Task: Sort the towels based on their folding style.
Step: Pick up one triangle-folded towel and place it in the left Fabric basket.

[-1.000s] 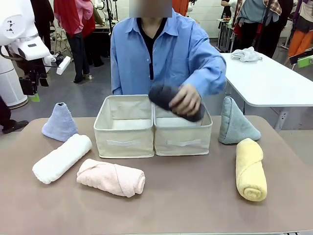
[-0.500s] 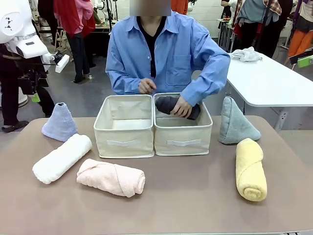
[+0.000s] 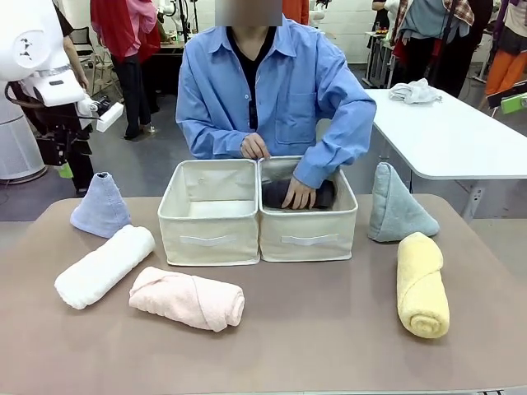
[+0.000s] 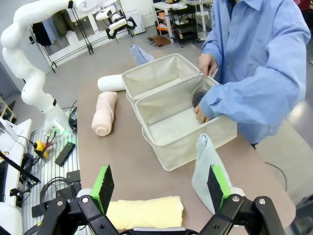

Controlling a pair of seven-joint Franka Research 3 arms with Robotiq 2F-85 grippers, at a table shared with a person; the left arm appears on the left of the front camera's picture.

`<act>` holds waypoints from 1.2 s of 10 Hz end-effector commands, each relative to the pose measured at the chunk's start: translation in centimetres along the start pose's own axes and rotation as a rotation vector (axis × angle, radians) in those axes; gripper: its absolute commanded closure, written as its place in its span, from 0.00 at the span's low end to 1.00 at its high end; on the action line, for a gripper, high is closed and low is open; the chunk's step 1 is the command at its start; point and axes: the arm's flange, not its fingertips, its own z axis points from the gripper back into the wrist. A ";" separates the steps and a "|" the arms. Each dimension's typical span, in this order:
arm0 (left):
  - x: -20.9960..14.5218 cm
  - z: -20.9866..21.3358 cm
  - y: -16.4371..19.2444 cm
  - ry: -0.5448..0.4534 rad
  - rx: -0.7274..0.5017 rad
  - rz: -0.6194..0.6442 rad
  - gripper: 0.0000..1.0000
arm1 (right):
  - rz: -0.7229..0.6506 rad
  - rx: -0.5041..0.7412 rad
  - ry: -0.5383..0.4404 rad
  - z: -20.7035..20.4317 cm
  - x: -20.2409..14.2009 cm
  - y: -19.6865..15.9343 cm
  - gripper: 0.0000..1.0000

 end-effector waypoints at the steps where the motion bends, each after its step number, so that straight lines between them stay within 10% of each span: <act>1: -0.7 -0.6 1.8 -0.044 0.020 -0.084 0.00 | 0.000 0.004 -0.004 -0.1 -0.1 -0.1 0.00; 9: 2.0 -5.6 3.7 -0.084 -0.070 -0.172 0.00 | 0.000 0.004 -0.004 -0.1 -0.1 -0.1 0.00; 10: 2.1 -5.9 3.7 -0.078 -0.056 -0.183 0.57 | 0.000 0.004 -0.004 -0.1 -0.1 -0.1 0.00; 11: 2.2 -6.0 3.7 -0.078 -0.057 -0.189 0.57 | 0.000 0.004 -0.004 -0.1 -0.1 -0.1 0.00; 12: 2.3 -6.0 3.6 -0.079 -0.063 -0.187 1.00 | 0.000 0.004 -0.004 -0.1 -0.1 -0.1 0.00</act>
